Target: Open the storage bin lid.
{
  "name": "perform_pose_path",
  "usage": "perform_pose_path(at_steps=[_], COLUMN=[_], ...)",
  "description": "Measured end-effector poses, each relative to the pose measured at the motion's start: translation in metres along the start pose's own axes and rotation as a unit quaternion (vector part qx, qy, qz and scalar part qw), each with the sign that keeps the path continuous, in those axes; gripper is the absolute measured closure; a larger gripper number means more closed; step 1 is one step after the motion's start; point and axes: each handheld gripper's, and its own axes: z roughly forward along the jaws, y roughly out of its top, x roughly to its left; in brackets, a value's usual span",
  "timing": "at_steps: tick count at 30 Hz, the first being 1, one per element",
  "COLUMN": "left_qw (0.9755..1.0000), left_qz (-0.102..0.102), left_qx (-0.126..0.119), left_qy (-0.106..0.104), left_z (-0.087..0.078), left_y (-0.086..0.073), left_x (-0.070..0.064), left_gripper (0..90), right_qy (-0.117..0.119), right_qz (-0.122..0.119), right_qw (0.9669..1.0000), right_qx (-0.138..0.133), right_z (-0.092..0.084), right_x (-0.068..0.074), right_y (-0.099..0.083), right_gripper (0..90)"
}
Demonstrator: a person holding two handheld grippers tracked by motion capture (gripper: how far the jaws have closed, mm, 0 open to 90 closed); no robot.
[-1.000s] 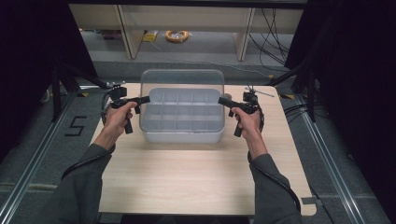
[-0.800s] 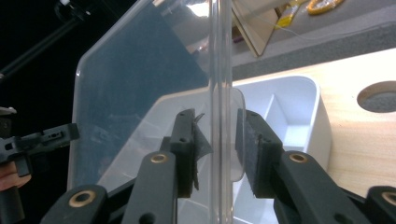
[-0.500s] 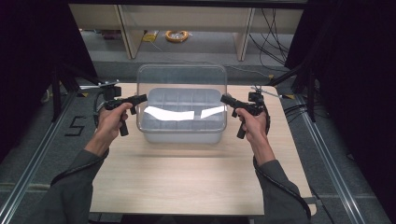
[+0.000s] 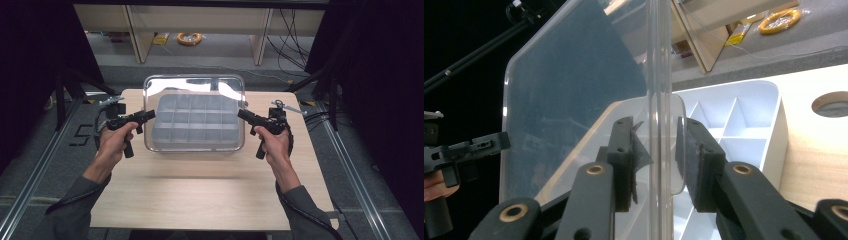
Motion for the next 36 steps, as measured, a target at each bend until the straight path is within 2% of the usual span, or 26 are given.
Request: perform_pose_path(at_steps=[1,3,4,6,7,9,10,12,13,16,17,18,20,22,23,24,25,26,28,29,30,31,32,33,36], left_qw=[1.0,1.0,1.0,0.9999,0.9999,0.9999,0.9999,0.9998,0.9997,0.9996,0.9995,0.9995,0.9994,0.9994,0.9995,0.9995,0.9995,0.9995,0.9995,0.9995,0.9994,0.9994,0.9994,0.9993,0.9994], left_qz=[0.002,0.005,0.007,0.008,0.01,0.013,0.014,0.019,0.02,0.025,0.027,0.029,0.031,0.029,0.028,0.027,0.026,0.026,0.028,0.027,0.03,0.029,0.029,0.032,0.027], left_qx=[0.003,0.004,0.004,0.006,0.007,0.007,0.007,0.01,0.011,0.012,0.012,0.011,0.011,0.014,0.015,0.016,0.016,0.015,0.016,0.015,0.016,0.015,0.015,0.016,0.018], left_qy=[0.001,0.0,-0.002,-0.003,-0.004,-0.005,-0.005,-0.005,-0.005,-0.006,-0.005,-0.006,-0.007,-0.007,-0.007,-0.007,-0.008,-0.008,-0.008,-0.009,-0.006,-0.008,-0.008,-0.008,-0.009], left_z=[-0.003,-0.006,-0.008,-0.011,-0.013,-0.015,-0.016,-0.018,-0.019,-0.022,-0.023,-0.024,-0.025,-0.026,-0.026,-0.027,-0.027,-0.028,-0.03,-0.031,-0.032,-0.032,-0.033,-0.034,-0.035], left_y=[-0.003,-0.007,-0.01,-0.016,-0.019,-0.023,-0.025,-0.028,-0.03,-0.034,-0.035,-0.036,-0.04,-0.043,-0.046,-0.047,-0.048,-0.049,-0.052,-0.053,-0.055,-0.056,-0.058,-0.06,-0.066], left_x=[-0.001,-0.001,-0.001,-0.002,-0.002,-0.003,-0.003,-0.005,-0.005,-0.007,-0.007,-0.008,-0.008,-0.007,-0.007,-0.006,-0.006,-0.006,-0.006,-0.006,-0.006,-0.005,-0.005,-0.004,-0.004], left_gripper=[52.4,52.4,52.4,52.4,52.3,52.3,52.2,52.3,52.3,52.4,52.4,52.4,52.3,52.3,52.2,52.2,52.2,52.2,52.2,52.3,52.3,52.3,52.3,52.3,52.3], right_qy=[-0.002,-0.001,-0.001,-0.001,-0.001,-0.002,-0.002,-0.002,-0.001,-0.001,0.002,0.001,0.001,0.001,0.0,-0.001,-0.002,-0.003,-0.002,0.001,0.0,-0.001,0.001,0.001,-0.001], right_qz=[0.0,-0.019,-0.013,-0.018,-0.005,-0.009,-0.023,-0.023,-0.013,-0.003,-0.002,-0.011,-0.006,-0.023,-0.008,-0.02,-0.02,-0.006,-0.023,-0.002,-0.019,-0.014,-0.022,-0.008,-0.021], right_qw=[1.0,0.9998,0.9999,0.9998,1.0,1.0,0.9997,0.9997,0.9999,1.0,1.0,0.9999,1.0,0.9997,1.0,0.9998,0.9998,0.9999,0.9997,1.0,0.9998,0.9999,0.9998,0.9999,0.9997], right_qx=[0.0,-0.005,-0.001,0.001,0.002,0.002,-0.001,-0.002,0.002,0.008,0.004,0.004,0.005,0.003,0.003,0.002,0.007,0.009,0.003,0.009,0.005,0.009,0.004,0.01,0.012], right_z=[-0.001,-0.005,-0.007,-0.011,-0.013,-0.017,-0.018,-0.021,-0.023,-0.027,-0.027,-0.028,-0.03,-0.032,-0.033,-0.033,-0.034,-0.035,-0.035,-0.036,-0.036,-0.037,-0.037,-0.037,-0.039], right_x=[0.001,0.001,0.003,0.004,0.008,0.009,0.008,0.008,0.008,0.008,0.009,0.007,0.009,0.008,0.01,0.009,0.009,0.011,0.009,0.013,0.01,0.011,0.01,0.012,0.011], right_y=[-0.001,-0.006,-0.008,-0.013,-0.015,-0.02,-0.022,-0.026,-0.029,-0.035,-0.036,-0.038,-0.041,-0.043,-0.045,-0.047,-0.048,-0.049,-0.051,-0.053,-0.053,-0.055,-0.056,-0.058,-0.063], right_gripper=[69.6,69.6,69.6,69.6,69.6,69.7,69.7,69.7,69.7,69.6,69.6,69.6,69.6,69.6,69.6,69.6,69.6,69.6,69.6,69.6,69.6,69.6,69.7,69.6,69.6])
